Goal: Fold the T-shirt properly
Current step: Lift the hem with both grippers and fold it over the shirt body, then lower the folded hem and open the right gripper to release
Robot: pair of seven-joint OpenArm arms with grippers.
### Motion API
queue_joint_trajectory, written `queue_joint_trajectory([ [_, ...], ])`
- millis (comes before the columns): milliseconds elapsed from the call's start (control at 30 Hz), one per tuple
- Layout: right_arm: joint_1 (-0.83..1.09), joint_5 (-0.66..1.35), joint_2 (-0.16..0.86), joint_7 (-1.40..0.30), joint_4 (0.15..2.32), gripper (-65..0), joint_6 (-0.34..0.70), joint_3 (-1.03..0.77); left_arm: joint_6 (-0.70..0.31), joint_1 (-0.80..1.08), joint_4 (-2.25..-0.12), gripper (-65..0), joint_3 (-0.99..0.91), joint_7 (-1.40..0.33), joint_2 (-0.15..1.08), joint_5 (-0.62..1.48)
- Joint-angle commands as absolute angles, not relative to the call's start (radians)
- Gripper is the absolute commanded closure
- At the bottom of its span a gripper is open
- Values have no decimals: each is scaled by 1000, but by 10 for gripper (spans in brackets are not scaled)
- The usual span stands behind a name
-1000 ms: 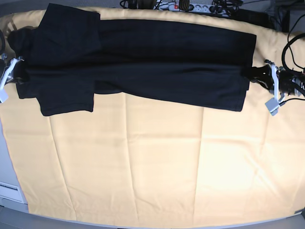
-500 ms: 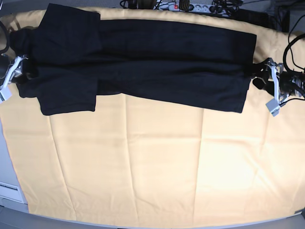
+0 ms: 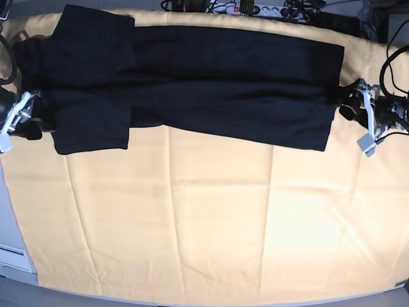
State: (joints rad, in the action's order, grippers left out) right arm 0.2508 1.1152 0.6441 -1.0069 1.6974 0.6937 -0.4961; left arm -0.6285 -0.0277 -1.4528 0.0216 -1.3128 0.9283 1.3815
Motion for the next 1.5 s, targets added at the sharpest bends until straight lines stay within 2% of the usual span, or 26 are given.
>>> queue_joint_trajectory([
  [0, 222, 1093, 660, -953, 1701, -345, 698, -499, -628, -45, -1464, -435, 10, -1309, 955, 1407],
  [100, 168, 956, 625, -890, 1659, -345, 660, -480, -628, -45, -1464, -435, 10, -1309, 955, 1411],
  [300, 50, 947, 578, -914, 1470, -345, 623, -421, -628, -44, -1464, -435, 10, -1309, 955, 1411],
  [500, -60, 1136, 565, -1086, 1231, -345, 698, -412, -628, -44, -1464, -434, 10, -1309, 955, 1411],
  [633, -100, 1150, 563, -1087, 1125, -345, 698, -412, -628, -44, -1464, -434, 10, -1309, 955, 1411],
  [767, -100, 1153, 562, -1067, 1112, -341, 698, -412, -628, -45, -1464, -435, 10, -1308, 955, 1411],
  [833, -99, 1153, 562, -1068, 1112, -295, 698, -412, -628, -44, -1464, -434, 10, -1309, 950, 1411],
  [967, -99, 1153, 559, -1071, 1112, -144, 698, -412, -628, -44, -1464, -434, 10, -1308, 947, 1411],
  [1067, -99, 1190, 562, -1081, 1114, 0, 698, -412, -628, -44, -1464, -434, 10, -1308, 947, 1411],
  [1267, -99, 1480, 582, -1231, 1189, 0, 698, -412, -628, -44, -1464, -434, 10, -1298, 947, 1411],
  [1367, -96, 1484, 585, -1378, 1269, 0, 698, -412, -628, -44, -1464, -434, 10, -1298, 947, 1411],
  [1467, -97, 1484, 585, -1396, 1324, 0, 698, -412, -628, -44, -1464, -434, 10, -1302, 947, 1411],
])
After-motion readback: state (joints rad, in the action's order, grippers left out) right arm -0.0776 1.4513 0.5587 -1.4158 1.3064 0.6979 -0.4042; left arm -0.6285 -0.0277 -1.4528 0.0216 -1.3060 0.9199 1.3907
